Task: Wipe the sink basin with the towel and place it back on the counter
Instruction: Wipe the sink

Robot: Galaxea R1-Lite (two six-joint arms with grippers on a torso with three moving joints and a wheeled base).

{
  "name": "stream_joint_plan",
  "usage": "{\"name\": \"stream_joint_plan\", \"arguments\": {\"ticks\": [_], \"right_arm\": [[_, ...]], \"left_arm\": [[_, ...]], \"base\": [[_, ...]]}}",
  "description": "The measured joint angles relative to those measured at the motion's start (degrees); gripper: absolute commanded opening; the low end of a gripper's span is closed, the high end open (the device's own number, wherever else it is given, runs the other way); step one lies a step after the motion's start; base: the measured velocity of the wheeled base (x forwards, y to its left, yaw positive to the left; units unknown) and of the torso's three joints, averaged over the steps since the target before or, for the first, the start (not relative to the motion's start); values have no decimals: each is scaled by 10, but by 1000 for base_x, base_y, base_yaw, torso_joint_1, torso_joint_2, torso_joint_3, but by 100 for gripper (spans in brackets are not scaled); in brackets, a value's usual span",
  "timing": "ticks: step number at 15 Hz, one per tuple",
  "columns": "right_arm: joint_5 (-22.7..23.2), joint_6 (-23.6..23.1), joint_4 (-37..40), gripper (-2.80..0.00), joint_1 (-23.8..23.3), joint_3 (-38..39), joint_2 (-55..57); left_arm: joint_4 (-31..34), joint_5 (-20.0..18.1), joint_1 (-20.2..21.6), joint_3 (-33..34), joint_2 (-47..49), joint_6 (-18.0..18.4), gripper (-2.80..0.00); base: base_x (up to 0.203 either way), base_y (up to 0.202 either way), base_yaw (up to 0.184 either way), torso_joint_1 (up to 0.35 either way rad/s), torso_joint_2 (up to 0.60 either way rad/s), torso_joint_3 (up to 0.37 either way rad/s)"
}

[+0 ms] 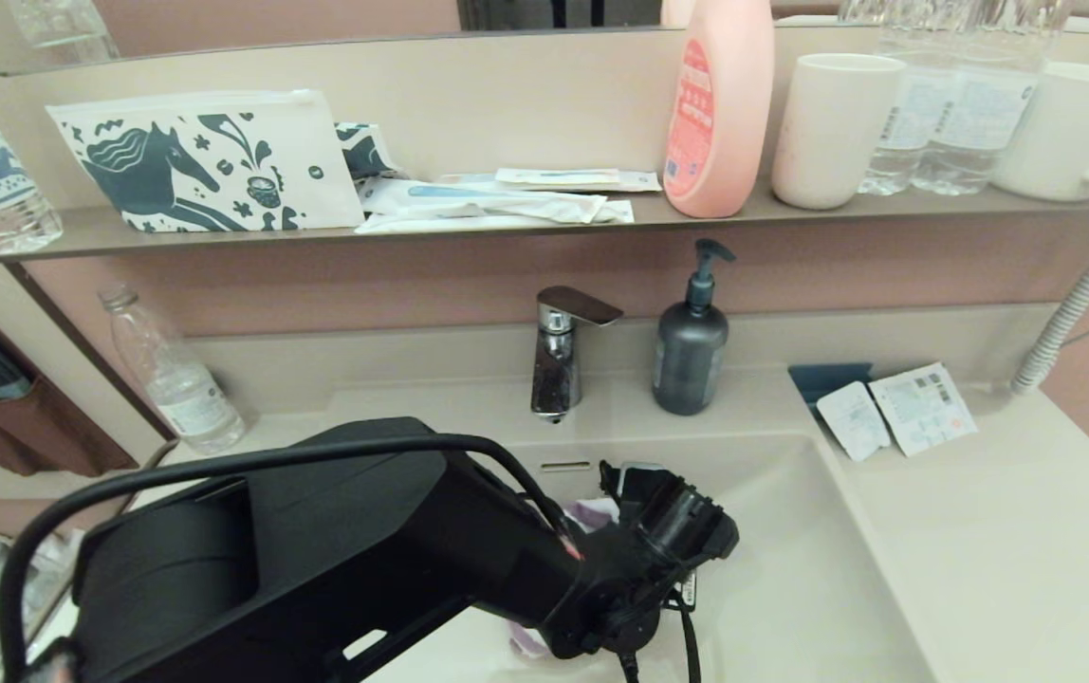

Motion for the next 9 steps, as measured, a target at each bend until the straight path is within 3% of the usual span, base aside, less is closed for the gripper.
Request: {"name": "stream_joint_plan", "arguments": {"ticks": [4,9], "right_arm": [[-1,0,0,-280,0,0,0],[0,0,0,-280,0,0,0]], "left_arm": [[60,1,-37,-32,-2,-48,-280],[174,-2,-91,0,-24,-107,-280]], "base": [[0,0,0,0,0,0],[0,0,0,0,0,0]]}}
